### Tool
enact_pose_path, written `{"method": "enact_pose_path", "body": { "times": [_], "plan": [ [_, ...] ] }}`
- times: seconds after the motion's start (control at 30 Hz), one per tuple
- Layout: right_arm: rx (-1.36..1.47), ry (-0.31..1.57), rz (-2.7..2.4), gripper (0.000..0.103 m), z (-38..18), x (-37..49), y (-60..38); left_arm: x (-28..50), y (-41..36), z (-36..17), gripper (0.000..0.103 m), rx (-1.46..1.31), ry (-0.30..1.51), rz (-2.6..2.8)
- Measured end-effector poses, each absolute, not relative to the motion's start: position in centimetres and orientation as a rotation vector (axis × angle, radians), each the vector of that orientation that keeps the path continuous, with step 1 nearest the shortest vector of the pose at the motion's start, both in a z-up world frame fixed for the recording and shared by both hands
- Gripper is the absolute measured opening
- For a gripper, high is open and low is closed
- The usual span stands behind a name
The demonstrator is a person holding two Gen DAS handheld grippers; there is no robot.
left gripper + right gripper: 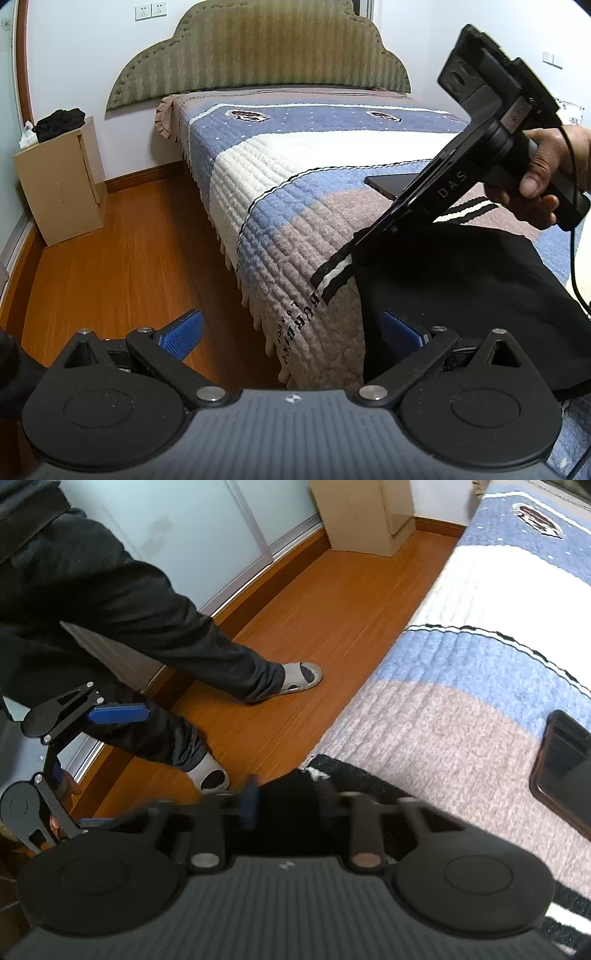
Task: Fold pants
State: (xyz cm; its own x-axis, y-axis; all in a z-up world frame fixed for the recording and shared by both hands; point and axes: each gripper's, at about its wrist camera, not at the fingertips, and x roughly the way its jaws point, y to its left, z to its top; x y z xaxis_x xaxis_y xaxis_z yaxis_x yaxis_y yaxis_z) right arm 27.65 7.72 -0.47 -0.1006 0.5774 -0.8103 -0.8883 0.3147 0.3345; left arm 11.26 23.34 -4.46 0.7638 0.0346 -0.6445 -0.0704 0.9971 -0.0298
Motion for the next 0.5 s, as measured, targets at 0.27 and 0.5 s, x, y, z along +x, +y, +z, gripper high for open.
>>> {"method": "enact_pose_path", "body": {
  "times": [0.27,0.5],
  "plan": [
    [-0.328,0.999,1.187,0.004,1.4,27.4,6.9,11.7,23.8,-4.5,0.103,-0.084,0.704,0.064],
    [-0.300,0.995,1.069,0.002,0.8,28.6,7.2,11.2,24.0,-4.4,0.103,-0.080,0.702,0.072]
  ]
}}
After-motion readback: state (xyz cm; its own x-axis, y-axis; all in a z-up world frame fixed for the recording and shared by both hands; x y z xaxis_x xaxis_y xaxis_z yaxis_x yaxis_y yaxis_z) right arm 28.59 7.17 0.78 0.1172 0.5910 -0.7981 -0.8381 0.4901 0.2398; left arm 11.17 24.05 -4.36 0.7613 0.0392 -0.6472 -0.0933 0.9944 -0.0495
